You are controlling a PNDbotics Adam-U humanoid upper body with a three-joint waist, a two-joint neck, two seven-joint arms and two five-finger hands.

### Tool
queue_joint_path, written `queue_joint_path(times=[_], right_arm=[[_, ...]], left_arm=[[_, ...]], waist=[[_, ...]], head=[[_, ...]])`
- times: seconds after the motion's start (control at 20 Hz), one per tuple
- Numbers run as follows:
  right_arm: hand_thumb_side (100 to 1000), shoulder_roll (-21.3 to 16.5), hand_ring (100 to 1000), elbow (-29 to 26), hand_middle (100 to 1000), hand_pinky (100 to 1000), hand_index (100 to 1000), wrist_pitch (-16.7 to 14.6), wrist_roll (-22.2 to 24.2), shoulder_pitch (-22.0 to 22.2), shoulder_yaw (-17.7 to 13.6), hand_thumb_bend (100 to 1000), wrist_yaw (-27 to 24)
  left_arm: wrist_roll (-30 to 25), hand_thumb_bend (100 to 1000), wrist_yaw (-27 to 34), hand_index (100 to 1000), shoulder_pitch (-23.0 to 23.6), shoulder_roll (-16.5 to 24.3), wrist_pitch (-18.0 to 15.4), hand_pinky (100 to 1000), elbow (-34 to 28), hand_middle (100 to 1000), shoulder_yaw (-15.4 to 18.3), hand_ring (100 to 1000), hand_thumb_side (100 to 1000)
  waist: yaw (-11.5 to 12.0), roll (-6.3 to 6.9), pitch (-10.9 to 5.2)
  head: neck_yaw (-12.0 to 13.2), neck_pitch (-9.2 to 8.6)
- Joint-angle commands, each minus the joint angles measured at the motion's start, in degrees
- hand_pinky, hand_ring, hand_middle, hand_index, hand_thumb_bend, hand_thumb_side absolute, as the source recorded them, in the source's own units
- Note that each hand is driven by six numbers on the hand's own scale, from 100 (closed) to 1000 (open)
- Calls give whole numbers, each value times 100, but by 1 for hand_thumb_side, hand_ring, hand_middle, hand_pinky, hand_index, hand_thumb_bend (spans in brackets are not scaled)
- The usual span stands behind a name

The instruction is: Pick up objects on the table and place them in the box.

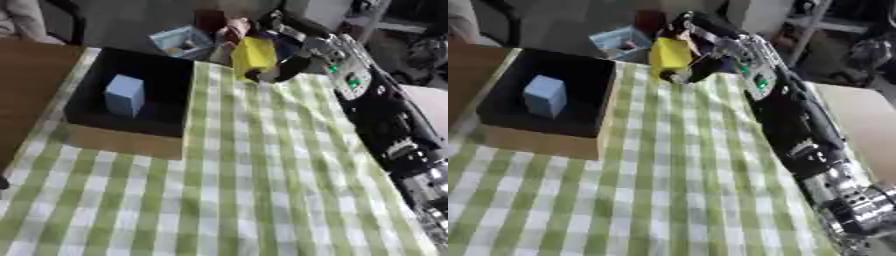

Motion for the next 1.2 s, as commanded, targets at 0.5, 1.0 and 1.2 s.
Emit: queue_joint_path(times=[0.5, 1.0, 1.2], right_arm=[[100, 677, 695, 2, 441, 784, 678, -139, -138, -410, 160, 100, 244], [100, 1195, 717, 22, 567, 790, 818, -292, -54, -345, 385, 100, 439], [244, 1290, 766, 80, 707, 804, 869, -319, -54, -276, 406, 100, 510]], left_arm=[[-82, 100, 97, 711, -105, 62, 31, 620, -113, 541, -43, 525, 654], [-127, 100, 85, 709, -161, 9, 20, 620, -113, 538, -45, 523, 662], [-127, 100, 61, 709, -170, -8, 34, 620, -113, 538, -35, 523, 664]], waist=[[227, 25, -147], [366, 16, -67], [374, 10, -40]], head=[[-156, -23], [-237, -85], [-233, -101]])
